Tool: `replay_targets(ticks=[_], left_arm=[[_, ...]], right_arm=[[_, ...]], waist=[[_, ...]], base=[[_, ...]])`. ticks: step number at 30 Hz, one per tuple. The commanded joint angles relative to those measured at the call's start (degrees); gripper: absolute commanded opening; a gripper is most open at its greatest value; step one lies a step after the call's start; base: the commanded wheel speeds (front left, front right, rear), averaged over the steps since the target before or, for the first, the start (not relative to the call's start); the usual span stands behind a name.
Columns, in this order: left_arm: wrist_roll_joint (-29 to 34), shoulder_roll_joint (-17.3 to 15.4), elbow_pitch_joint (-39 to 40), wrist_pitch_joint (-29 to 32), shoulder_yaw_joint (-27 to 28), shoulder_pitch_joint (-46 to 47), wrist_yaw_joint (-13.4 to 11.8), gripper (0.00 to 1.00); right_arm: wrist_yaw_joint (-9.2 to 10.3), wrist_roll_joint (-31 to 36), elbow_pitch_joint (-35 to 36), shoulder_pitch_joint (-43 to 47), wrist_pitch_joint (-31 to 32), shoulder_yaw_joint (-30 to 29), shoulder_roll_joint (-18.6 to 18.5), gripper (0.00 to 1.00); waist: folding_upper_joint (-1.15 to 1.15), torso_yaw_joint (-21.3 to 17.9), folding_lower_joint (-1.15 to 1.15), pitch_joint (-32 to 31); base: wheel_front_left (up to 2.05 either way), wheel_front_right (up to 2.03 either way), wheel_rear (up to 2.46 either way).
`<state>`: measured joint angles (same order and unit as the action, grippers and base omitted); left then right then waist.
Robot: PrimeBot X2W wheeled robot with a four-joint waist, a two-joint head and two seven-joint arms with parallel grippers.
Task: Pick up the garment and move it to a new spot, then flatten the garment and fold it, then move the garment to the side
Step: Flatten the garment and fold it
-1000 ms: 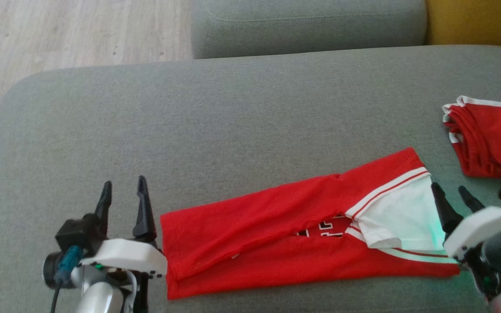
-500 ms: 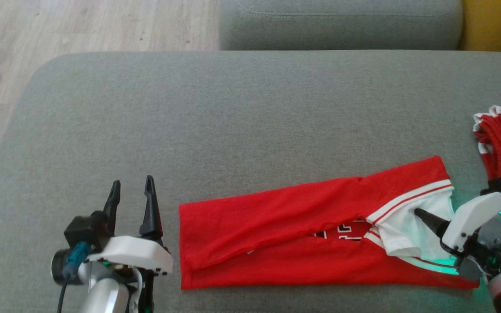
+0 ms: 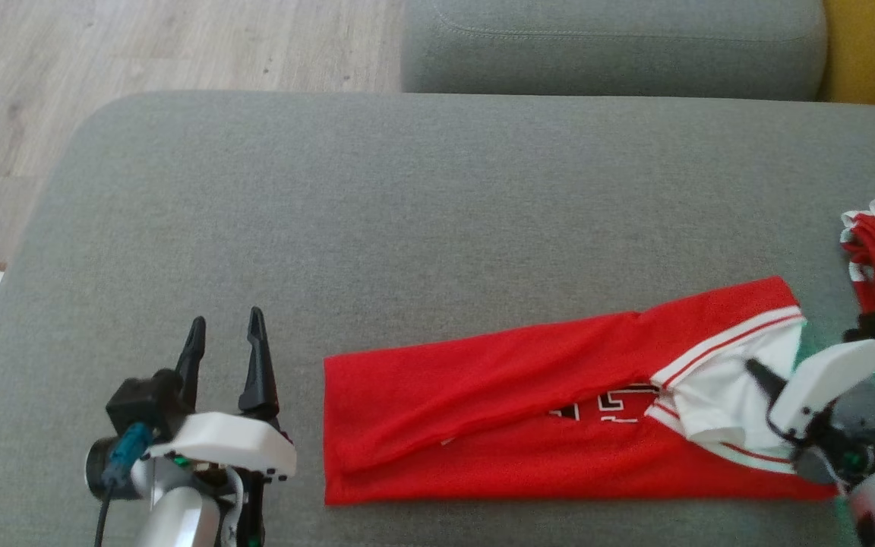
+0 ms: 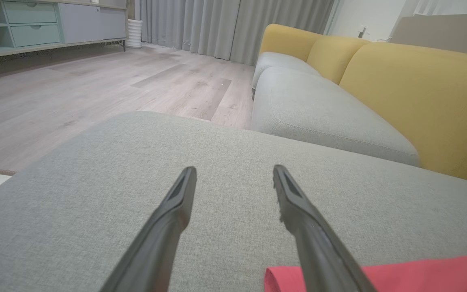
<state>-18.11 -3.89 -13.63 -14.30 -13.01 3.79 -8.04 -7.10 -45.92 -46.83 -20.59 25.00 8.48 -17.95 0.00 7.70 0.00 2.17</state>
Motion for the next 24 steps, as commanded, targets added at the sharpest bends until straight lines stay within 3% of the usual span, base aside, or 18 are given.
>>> replay_targets(ticks=[1, 6, 10, 17, 24], left_arm=[[0.7, 0.0, 1.6, -0.7, 2.5, 1.9, 0.1, 1.00], [0.9, 0.2, 1.3, -0.7, 2.9, 1.3, 0.6, 1.00], [0.9, 0.4, 0.5, -0.7, 2.8, 1.1, 1.0, 1.00], [0.7, 0.6, -0.6, -0.7, 2.6, 0.8, 1.7, 1.00], [0.8, 0.7, -1.7, -0.7, 2.2, 1.1, 2.1, 1.00]], right_arm=[[-0.39, 0.6, 1.7, -2.3, -1.4, 0.7, -2.9, 0.00], [-0.39, 2.3, 3.1, -3.2, -4.2, 0.0, -7.9, 0.00], [-0.39, 3.1, 6.0, -3.2, -4.9, 0.1, -8.8, 0.00], [-0.39, 4.3, 18.2, -0.7, -2.7, 3.4, -5.0, 0.00], [-0.39, 5.0, 29.6, 2.9, 3.2, 8.5, 1.2, 0.00]], waist=[[0.00, -0.5, 0.00, -0.2], [0.00, -2.1, 0.00, -0.9], [0.00, -3.0, 0.00, -1.8], [0.00, -2.1, 0.00, -3.3], [0.00, 2.3, 0.00, -3.4]], base=[[0.00, 0.00, 0.00], [0.00, 0.00, 0.00], [0.00, 0.00, 0.00], [0.00, 0.00, 0.00], [0.00, 0.00, 0.00]])
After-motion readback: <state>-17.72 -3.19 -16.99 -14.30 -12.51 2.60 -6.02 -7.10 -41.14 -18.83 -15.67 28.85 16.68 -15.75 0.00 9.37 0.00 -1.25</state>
